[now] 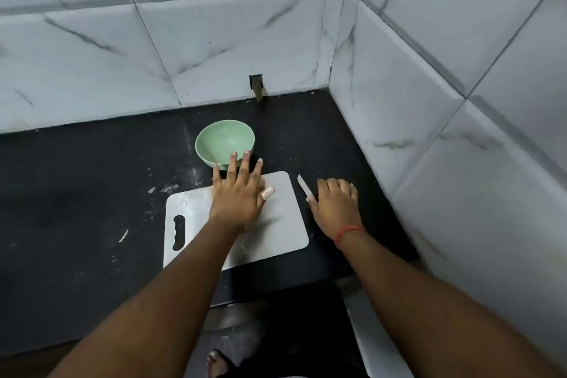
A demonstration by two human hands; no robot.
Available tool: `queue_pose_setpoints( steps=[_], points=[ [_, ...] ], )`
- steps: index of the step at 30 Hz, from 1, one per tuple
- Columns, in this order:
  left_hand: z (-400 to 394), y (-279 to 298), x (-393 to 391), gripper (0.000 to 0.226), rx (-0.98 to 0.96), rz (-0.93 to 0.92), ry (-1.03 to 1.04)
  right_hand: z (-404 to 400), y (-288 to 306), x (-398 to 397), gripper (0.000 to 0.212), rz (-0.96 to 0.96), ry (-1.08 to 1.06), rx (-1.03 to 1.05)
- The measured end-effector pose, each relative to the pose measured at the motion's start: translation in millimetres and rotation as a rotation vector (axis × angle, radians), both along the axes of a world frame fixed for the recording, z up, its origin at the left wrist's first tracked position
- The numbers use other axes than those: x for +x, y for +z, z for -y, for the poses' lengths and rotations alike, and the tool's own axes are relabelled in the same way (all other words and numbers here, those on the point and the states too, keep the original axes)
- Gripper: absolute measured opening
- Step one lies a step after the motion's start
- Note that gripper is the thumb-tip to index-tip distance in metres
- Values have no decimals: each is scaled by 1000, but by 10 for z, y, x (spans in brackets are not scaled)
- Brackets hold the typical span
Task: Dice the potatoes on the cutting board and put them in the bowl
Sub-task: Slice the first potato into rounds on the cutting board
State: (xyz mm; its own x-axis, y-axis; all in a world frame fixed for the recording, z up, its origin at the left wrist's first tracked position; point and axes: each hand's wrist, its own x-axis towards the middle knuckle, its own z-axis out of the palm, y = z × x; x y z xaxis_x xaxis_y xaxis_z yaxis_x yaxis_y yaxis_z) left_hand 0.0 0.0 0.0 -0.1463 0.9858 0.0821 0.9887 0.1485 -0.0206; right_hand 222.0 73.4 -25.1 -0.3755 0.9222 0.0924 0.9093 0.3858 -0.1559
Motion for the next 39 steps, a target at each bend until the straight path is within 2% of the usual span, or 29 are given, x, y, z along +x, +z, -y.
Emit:
queue_pose_setpoints(
  steps=[4,15,18,23,26,29,34,39],
  points=[
    [7,-117,225,78,-36,1,9,185,-157,218,32,34,4,123],
    [149,-129,267,78,-64,-6,-45,255,-120,174,23,46,-63,102],
    [264,-114,88,76,-57,-2,-25,264,-92,80,23,-62,-139,54],
    [467,-64,-361,80,-24,93,114,341,49,-272,25,-430,-250,-138],
    [513,-20,-613,73,-33,186,185,417,159,-492,18,-589,-240,-176],
    [497,-5,-814,68,-105,284,133,536,239,-646,9,-702,-190,-271],
    [451,-5,-980,67,-194,434,-58,807,201,-749,14,-719,-120,-385],
    [239,-41,-1048,77,-277,426,-136,940,153,-904,17,-723,-152,-395]
  ],
)
